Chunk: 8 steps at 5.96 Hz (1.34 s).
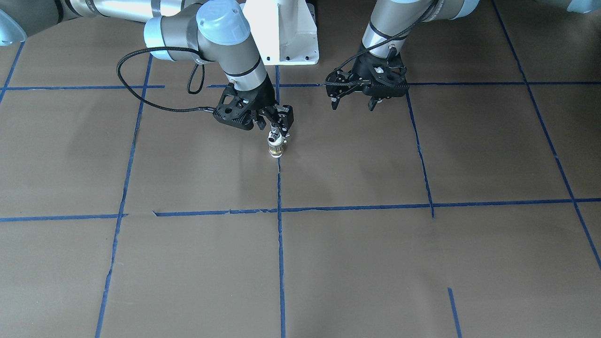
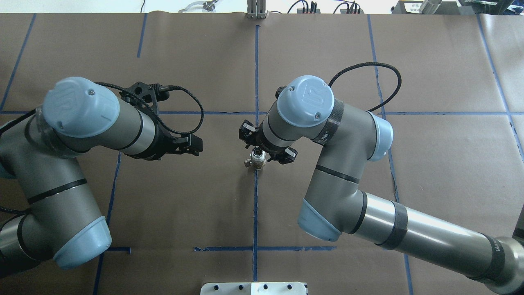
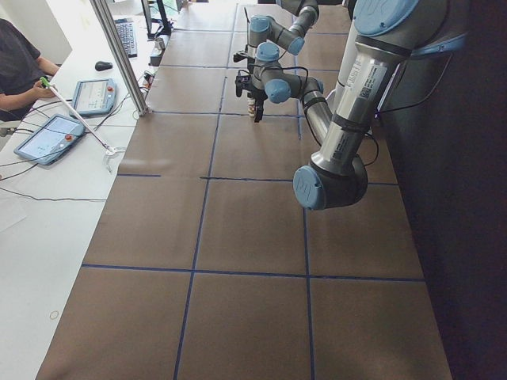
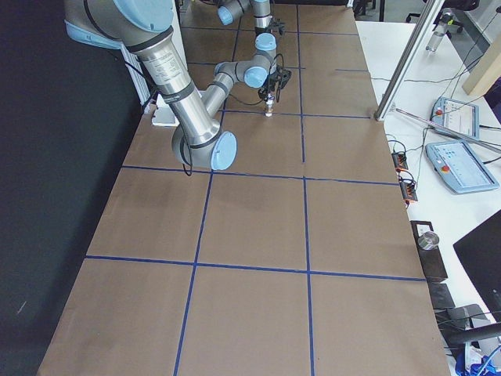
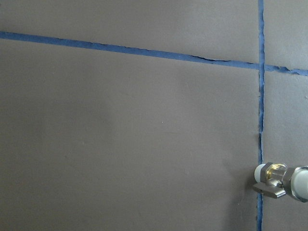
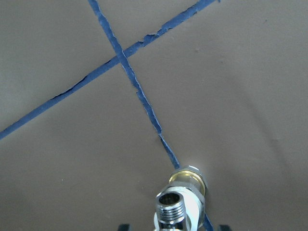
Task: Assemble PPR valve and pipe with both arms
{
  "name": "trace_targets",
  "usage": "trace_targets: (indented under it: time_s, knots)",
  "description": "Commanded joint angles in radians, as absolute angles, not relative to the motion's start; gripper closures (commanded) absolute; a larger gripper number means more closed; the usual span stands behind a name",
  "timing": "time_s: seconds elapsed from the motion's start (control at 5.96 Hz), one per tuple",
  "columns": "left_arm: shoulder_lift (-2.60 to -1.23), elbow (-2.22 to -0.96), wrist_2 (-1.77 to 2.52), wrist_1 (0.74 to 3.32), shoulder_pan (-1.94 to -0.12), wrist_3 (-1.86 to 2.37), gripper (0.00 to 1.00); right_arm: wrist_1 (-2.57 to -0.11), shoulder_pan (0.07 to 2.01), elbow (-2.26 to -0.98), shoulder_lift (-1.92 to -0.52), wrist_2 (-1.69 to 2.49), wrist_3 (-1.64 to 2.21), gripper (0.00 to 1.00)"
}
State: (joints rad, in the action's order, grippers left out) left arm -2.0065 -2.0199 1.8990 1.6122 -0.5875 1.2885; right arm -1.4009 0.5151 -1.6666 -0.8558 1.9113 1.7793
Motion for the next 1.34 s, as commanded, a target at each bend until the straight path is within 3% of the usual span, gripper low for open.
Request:
trace_targets:
  time_s: [0.0,0.34,0.5,0.84,1.18]
  knots:
    - [-2.006,-2.019,1.898,1.612,-0.588,1.289,0.01,-1.397,0.515,-1.684,-0.845,1.910,1.778,0.01]
    - [-1.991,-2.020,1.899,1.612,-0.591,1.278,0.01,-1.404,0.595,-1.878,-0.950,1.936,1.775,0.00]
    - [-1.956,-2.020,1.899,1.614,-0.618,1.211,0.01,-1.396,0.701,-1.996,-1.095,2.062,1.758,0.00]
    - [-1.860,-2.020,1.966,1.614,-0.710,0.995,0.00,-1.396,1.003,-2.042,-1.352,2.335,1.374,0.00]
    - [-1.710,-2.020,2.115,1.612,-0.937,0.636,0.00,-1.405,1.241,-2.005,-1.616,2.379,0.765,0.00]
